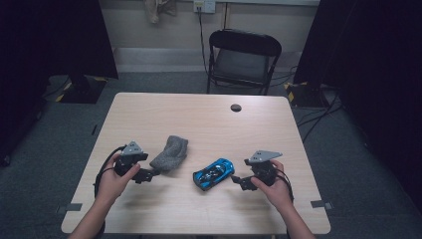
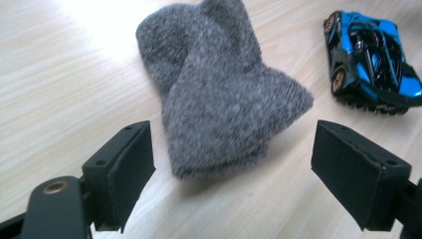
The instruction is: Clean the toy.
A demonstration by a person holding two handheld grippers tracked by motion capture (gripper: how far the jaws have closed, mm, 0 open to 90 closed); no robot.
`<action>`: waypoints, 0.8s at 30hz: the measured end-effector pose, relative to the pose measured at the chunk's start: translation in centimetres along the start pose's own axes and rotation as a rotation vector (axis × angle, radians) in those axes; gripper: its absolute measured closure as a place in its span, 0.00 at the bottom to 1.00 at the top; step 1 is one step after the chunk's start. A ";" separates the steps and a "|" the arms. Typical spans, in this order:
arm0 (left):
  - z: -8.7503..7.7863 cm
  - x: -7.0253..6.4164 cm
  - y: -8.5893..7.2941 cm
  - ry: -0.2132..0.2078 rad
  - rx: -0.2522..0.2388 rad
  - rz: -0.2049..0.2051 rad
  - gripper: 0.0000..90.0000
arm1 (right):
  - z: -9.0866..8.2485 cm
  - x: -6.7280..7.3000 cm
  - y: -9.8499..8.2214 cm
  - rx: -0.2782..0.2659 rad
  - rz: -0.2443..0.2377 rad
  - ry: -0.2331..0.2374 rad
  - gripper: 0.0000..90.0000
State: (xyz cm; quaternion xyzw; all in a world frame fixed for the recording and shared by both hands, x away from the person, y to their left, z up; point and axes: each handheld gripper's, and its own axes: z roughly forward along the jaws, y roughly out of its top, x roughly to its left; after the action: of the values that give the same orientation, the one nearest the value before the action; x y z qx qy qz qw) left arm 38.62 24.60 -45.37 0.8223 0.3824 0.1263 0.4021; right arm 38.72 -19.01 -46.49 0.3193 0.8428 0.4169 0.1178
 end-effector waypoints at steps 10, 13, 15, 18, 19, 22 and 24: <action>-0.6 0.2 -1.8 -0.003 0.022 -0.013 0.19 | -1.2 -0.7 -0.9 0.007 0.007 -0.024 0.16; -0.7 0.3 -2.2 -0.003 0.023 -0.021 0.19 | -1.5 -0.9 -1.2 0.012 0.013 -0.026 0.16; -0.8 0.4 -2.5 -0.001 0.026 -0.014 0.19 | -1.8 -1.1 -1.5 0.009 0.020 -0.027 0.16; -0.9 0.4 -3.0 -0.009 0.027 -0.020 0.19 | -2.1 -1.4 -1.8 0.011 0.026 -0.037 0.16; -0.9 0.5 -3.1 -0.008 0.034 -0.021 0.19 | -2.3 -1.5 -1.9 0.011 0.026 -0.040 0.16; -1.0 0.5 -3.5 -0.008 0.042 -0.024 0.19 | -2.6 -1.8 -2.2 0.009 0.028 -0.047 0.16; -1.0 0.6 -3.6 -0.008 0.034 -0.021 0.19 | -3.0 -2.0 -2.5 0.009 0.039 -0.053 0.16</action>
State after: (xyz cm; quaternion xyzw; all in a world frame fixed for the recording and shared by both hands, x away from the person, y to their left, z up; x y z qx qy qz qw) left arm 36.59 26.97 -47.49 0.8256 0.3913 0.1120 0.3908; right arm 37.77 -23.33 -46.73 0.3471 0.8349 0.4068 0.1303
